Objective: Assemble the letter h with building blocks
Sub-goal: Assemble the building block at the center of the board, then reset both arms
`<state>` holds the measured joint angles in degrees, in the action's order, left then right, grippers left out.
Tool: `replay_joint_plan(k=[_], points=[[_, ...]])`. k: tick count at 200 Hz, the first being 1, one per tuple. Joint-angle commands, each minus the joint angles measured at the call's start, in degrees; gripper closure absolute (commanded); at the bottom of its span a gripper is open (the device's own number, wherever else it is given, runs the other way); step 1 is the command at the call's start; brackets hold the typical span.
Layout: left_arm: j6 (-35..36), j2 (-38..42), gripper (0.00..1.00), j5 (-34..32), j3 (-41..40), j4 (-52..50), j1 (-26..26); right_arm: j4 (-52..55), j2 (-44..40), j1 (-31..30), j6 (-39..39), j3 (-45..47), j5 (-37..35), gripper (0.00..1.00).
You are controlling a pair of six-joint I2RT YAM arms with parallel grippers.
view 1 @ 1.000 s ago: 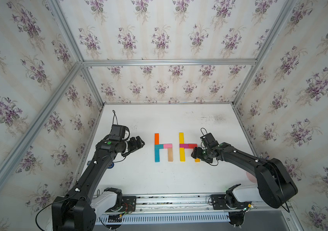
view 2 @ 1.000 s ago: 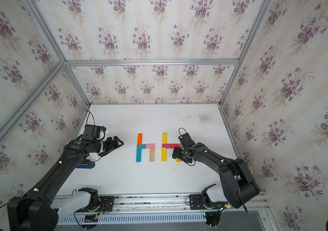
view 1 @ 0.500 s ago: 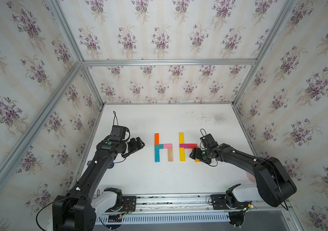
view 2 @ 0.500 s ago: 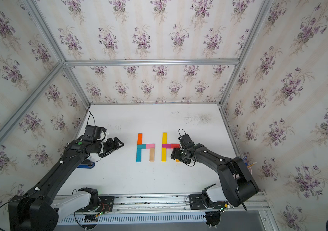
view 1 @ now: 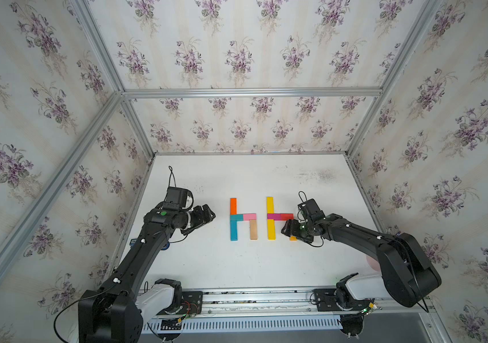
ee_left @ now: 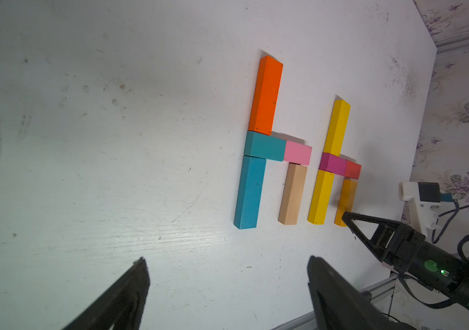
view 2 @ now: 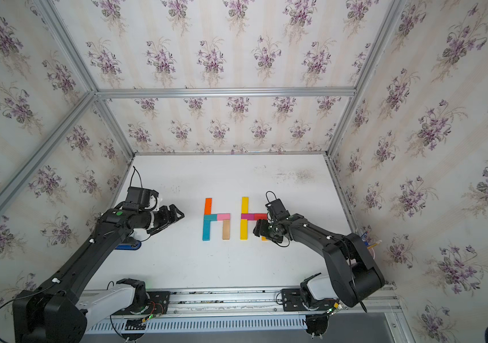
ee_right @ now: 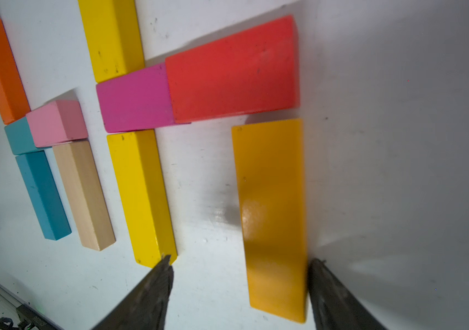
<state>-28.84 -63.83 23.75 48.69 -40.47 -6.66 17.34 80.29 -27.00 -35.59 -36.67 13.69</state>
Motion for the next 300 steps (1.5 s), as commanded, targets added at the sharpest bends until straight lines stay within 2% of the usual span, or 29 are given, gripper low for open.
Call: replay_joint_plan(k=[1, 53, 81, 98, 130, 133, 139, 149, 157, 166, 173, 191, 199, 223, 239, 251, 254, 262, 292, 300], points=[[0.4, 0.2, 0.11, 0.1, -0.2, 0.9, 0.1, 2.3, 0.1, 0.0, -0.1, -0.4, -1.7, 0.24], [0.4, 0.0, 0.10, -0.2, 1.1, 0.5, 0.1, 6.5, -6.9, -0.1, 3.1, -4.7, -4.9, 0.20], [1.7, -0.8, 0.05, -2.9, 8.3, -2.1, 0.1, 4.8, -15.2, 0.0, 5.3, -9.2, -12.8, 0.16], [2.8, -1.0, 0.00, -9.0, 14.8, -3.4, 0.2, -0.1, -21.1, 0.1, 6.6, -11.0, -18.3, 0.15], [6.3, -1.7, 0.00, -23.3, 27.6, -3.3, 0.9, -14.3, -28.3, 0.1, 12.3, -9.2, -29.7, 0.09], [6.6, -1.7, 0.00, -25.5, 28.3, -3.1, 0.9, -16.7, -28.6, 0.1, 13.4, -8.2, -30.6, 0.02], [7.8, -1.4, 0.00, -29.4, 29.1, -1.6, 1.0, -21.5, -29.1, 0.0, 14.9, -6.1, -31.2, 0.00], [10.8, -0.6, 0.00, -34.3, 27.7, 3.6, 1.0, -28.9, -29.9, 0.0, 16.8, -0.6, -33.6, 0.00], [11.8, -0.1, 0.00, -38.7, 24.7, 9.2, 1.1, -35.8, -30.4, 0.1, 18.6, 3.9, -38.6, 0.00], [10.8, -0.4, 0.00, -44.3, 21.5, 13.6, 1.1, -39.2, -30.7, 0.3, 17.3, 6.7, -45.8, 0.00], [10.2, -1.2, 0.00, -47.6, 19.5, 16.1, 1.3, -41.2, -30.3, 0.9, 19.0, 8.3, -48.2, 0.00], [14.1, -5.3, 0.00, -52.7, 15.3, 21.8, 2.8, -40.8, -26.9, 4.4, 22.6, 9.4, -52.0, 0.00], [13.6, -7.1, 0.00, -54.5, 13.6, 23.1, 4.4, -40.7, -25.0, 6.7, 22.0, 10.5, -54.5, 0.00], [10.5, -10.9, 0.00, -49.4, 4.0, 30.0, 11.3, -42.2, -20.9, 16.0, 19.7, 15.6, -57.0, 0.00], [9.1, -11.7, 0.00, -45.9, -3.9, 36.4, 14.8, -50.1, -17.3, 19.1, 21.8, 21.5, -60.4, 0.00], [10.6, -11.5, 0.00, -44.9, -10.1, 43.2, 15.5, -57.9, -14.4, 20.6, 23.1, 25.0, -60.0, 0.00], [11.3, -11.4, 0.00, -44.7, -11.3, 44.9, 15.4, -59.2, -13.8, 21.1, 24.2, 25.1, -59.2, 0.00], [12.9, -11.5, 0.00, -44.0, -13.8, 49.2, 15.3, -54.7, -13.6, 21.6, 23.3, 23.2, -56.8, 0.00], [20.7, -16.2, 0.00, -32.6, -15.0, 58.0, 15.2, -80.2, -8.6, 22.3, 27.5, 28.9, -43.4, 0.00], [22.0, -16.7, 0.00, -28.7, -13.1, 55.6, 15.2, -85.3, -6.1, 22.2, 28.1, 29.2, -40.7, 0.00]])
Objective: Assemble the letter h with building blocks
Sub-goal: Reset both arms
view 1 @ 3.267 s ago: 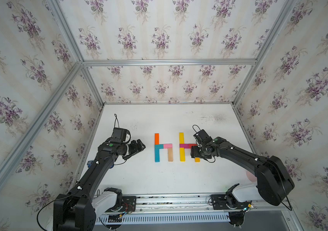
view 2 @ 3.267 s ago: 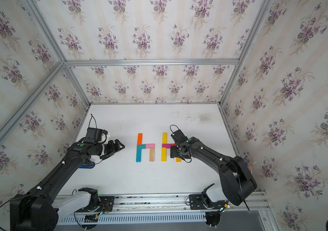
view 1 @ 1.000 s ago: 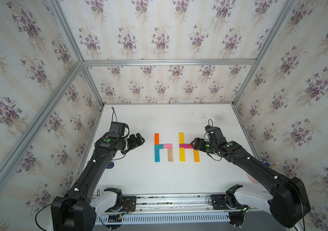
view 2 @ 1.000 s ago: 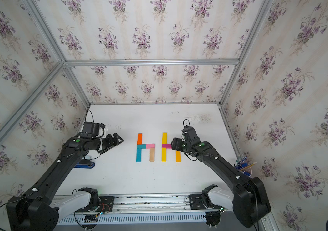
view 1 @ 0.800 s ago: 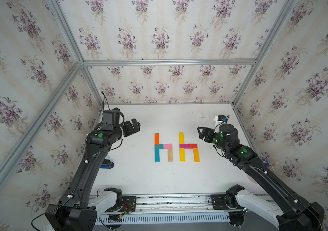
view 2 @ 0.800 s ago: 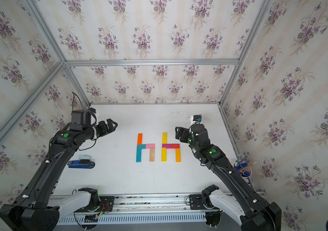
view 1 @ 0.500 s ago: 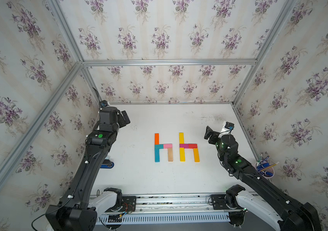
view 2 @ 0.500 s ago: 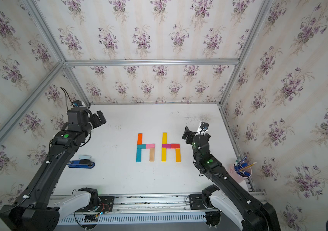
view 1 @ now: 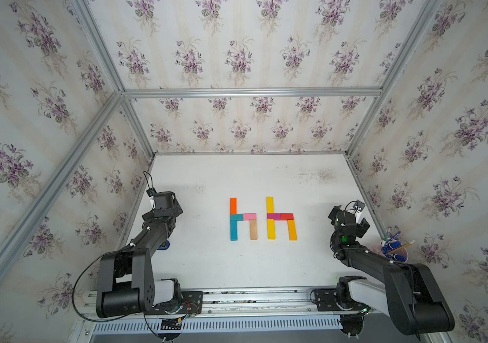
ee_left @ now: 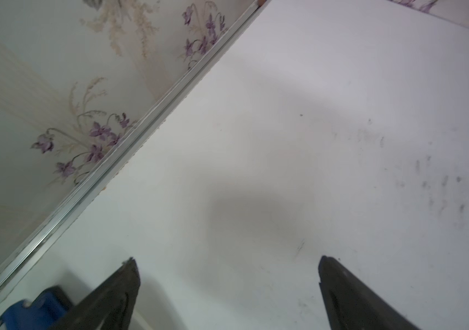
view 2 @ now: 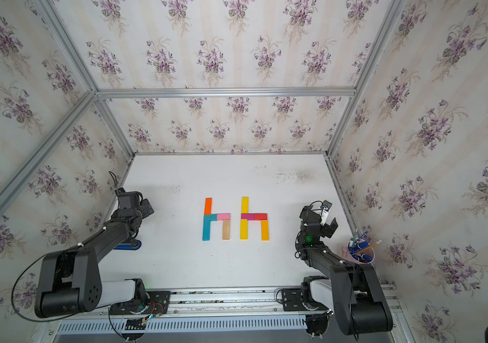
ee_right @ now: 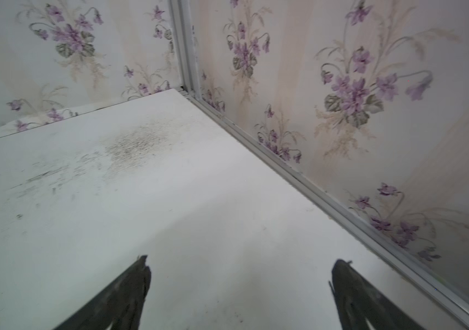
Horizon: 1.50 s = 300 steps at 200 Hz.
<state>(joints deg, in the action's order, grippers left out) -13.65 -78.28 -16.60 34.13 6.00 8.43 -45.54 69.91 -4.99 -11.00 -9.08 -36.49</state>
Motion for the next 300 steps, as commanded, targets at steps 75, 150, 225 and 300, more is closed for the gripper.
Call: replay_joint_plan(k=[75, 150, 225, 300], points=[[16.8, -9.1, 0.00, 31.2, 1.8, 18.0, -4.2, -30.3, 17.5, 2.8, 7.3, -2.0, 27.3, 0.00], [13.9, -6.9, 0.00, 16.4, -7.8, 31.8, -7.4, -31.3, 18.3, 2.7, 8.2, -2.0, 28.0, 0.00], [15.2, -7.3, 0.00, 12.2, -7.8, 32.7, -9.6, -31.5, 18.4, 2.7, 8.4, -2.1, 28.4, 0.00], [15.2, -7.3, 0.00, 12.2, -7.8, 32.7, -9.6, -31.4, 18.4, 2.7, 8.4, -2.1, 28.3, 0.00]])
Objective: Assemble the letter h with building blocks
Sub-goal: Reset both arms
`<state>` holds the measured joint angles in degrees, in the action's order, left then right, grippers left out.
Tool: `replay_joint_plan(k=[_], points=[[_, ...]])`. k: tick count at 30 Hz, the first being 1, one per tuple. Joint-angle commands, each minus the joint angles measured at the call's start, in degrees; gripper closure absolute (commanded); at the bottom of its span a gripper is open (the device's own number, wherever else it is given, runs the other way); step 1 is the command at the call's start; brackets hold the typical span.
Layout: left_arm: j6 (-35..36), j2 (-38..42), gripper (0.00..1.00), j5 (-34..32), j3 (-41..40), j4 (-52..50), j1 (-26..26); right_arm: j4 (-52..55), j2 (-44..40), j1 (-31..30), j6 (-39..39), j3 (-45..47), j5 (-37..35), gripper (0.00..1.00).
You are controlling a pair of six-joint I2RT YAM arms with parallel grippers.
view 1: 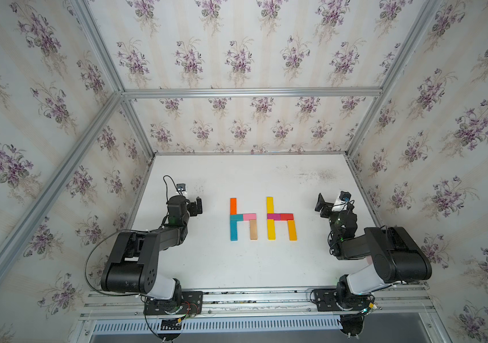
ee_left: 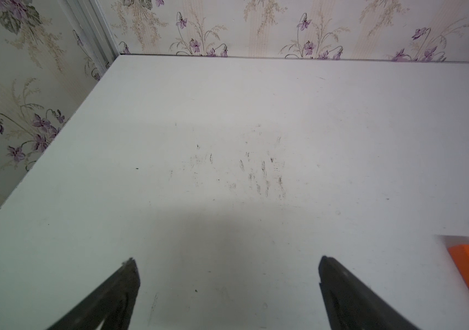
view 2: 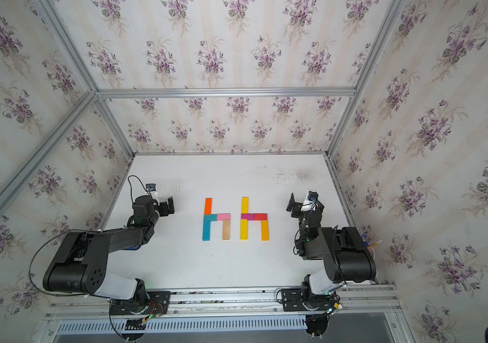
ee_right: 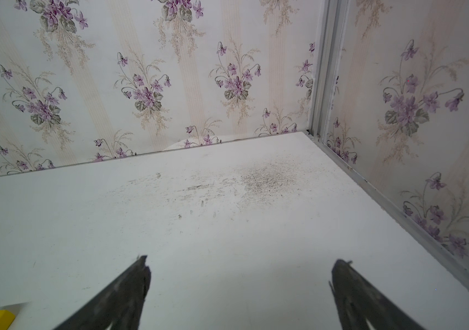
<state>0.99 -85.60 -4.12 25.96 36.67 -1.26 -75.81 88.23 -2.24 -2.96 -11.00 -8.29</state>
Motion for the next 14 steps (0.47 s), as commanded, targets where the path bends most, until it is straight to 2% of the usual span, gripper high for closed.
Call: replay_joint_plan(k=[1, 7, 9, 14], points=[[0.6, 0.0, 0.00, -0.3, 0.4, 2.0, 0.1, -1.1, 0.1, -0.1, 0.3, -0.2, 0.1, 0.00], [0.5, 0.0, 0.00, -0.3, 0.4, 2.0, 0.1, -0.9, 0.1, -0.1, 0.4, -0.3, 0.3, 0.00], [0.5, 0.0, 0.00, -0.3, 0.4, 2.0, 0.1, 4.5, 0.8, -0.6, 2.7, -3.2, 4.5, 0.00], [0.5, -0.1, 0.00, -0.3, 0.5, 1.9, 0.1, 1.7, 0.1, -0.3, 2.8, -1.3, 5.8, 0.00]])
